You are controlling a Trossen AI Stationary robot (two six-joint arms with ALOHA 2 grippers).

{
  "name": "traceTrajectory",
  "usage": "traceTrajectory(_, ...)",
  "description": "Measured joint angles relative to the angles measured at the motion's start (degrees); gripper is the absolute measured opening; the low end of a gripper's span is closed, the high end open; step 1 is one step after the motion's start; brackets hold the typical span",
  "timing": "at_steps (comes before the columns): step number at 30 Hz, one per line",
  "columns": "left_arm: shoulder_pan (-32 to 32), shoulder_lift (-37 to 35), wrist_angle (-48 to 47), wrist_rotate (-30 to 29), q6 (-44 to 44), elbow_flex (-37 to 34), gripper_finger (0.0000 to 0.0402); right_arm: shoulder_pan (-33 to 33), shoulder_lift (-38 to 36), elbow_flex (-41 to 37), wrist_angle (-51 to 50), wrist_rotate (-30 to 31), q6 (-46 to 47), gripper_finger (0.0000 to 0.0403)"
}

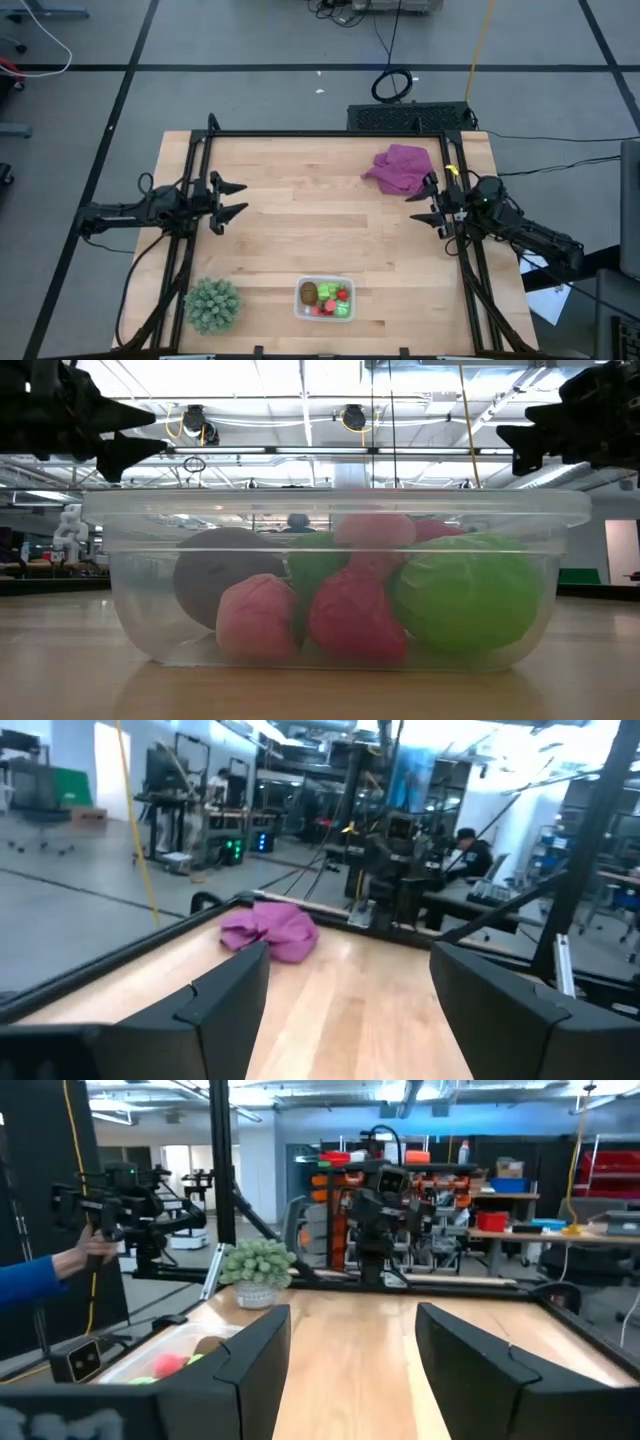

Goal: Pick and placing Produce into tupperware
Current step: Return to Home Position

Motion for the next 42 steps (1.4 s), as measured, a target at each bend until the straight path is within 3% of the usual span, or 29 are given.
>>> traceTrajectory(7,-2.58,0.12,3.59,0.84,1.43,-0.03,0.028,5.68,2.05,-0.02,1.02,6.43,0.14,0.0208)
traceTrajectory(16,-7.92,0.19,3.56,-3.67,3.61,-0.01,0.028,11.29,4.44,-0.02,1.12,14.82,-1.31,0.0208)
traceTrajectory(23,-10.56,0.23,4.57,-8.55,4.29,-0.01,0.028,11.51,6.24,-0.04,1.05,15.09,-2.01,0.0208)
traceTrajectory(30,-10.82,0.25,3.87,-7.8,3.92,-0.01,0.028,11.51,6.27,-0.04,0.83,14.81,8.9,0.0208)
traceTrajectory(42,-10.78,0.25,4.15,-7.76,3.78,-0.01,0.028,11.51,6.27,-0.09,0.87,14.74,9.05,0.0208)
